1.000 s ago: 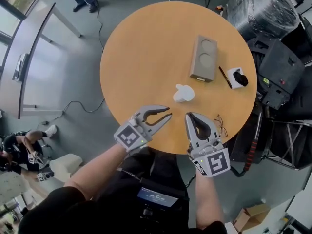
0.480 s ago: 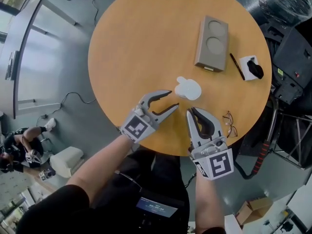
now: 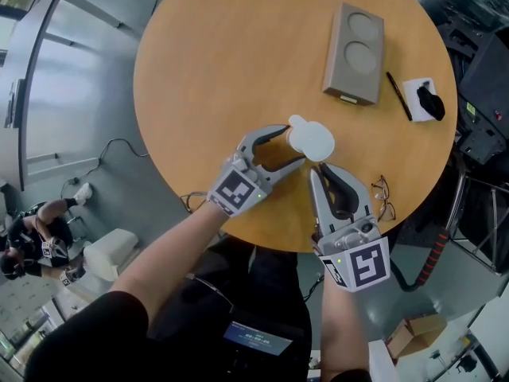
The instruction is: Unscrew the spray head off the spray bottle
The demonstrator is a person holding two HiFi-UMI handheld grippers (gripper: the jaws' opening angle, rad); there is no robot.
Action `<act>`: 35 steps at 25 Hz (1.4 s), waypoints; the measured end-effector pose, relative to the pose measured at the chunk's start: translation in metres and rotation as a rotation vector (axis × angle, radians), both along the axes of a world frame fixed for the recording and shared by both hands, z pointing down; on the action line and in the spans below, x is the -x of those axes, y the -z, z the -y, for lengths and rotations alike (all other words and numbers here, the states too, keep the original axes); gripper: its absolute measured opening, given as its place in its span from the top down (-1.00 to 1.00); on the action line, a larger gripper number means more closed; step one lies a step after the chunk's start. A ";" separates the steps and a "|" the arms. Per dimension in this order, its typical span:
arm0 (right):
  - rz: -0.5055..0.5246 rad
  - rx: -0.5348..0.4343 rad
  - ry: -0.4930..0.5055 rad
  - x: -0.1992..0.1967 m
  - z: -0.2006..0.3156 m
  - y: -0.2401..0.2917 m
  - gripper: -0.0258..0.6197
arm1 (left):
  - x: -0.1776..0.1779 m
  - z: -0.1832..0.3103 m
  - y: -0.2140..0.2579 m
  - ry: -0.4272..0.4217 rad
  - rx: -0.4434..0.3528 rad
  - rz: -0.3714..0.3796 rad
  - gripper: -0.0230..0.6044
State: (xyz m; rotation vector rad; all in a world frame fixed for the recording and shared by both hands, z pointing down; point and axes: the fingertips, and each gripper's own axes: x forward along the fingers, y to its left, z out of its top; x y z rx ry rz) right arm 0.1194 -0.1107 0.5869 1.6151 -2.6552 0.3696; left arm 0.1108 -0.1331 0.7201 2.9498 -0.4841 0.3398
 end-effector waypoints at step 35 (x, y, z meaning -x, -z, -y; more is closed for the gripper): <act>0.051 -0.006 0.108 -0.011 -0.007 0.091 0.31 | -0.030 -0.017 0.133 -0.114 -0.028 0.026 -0.05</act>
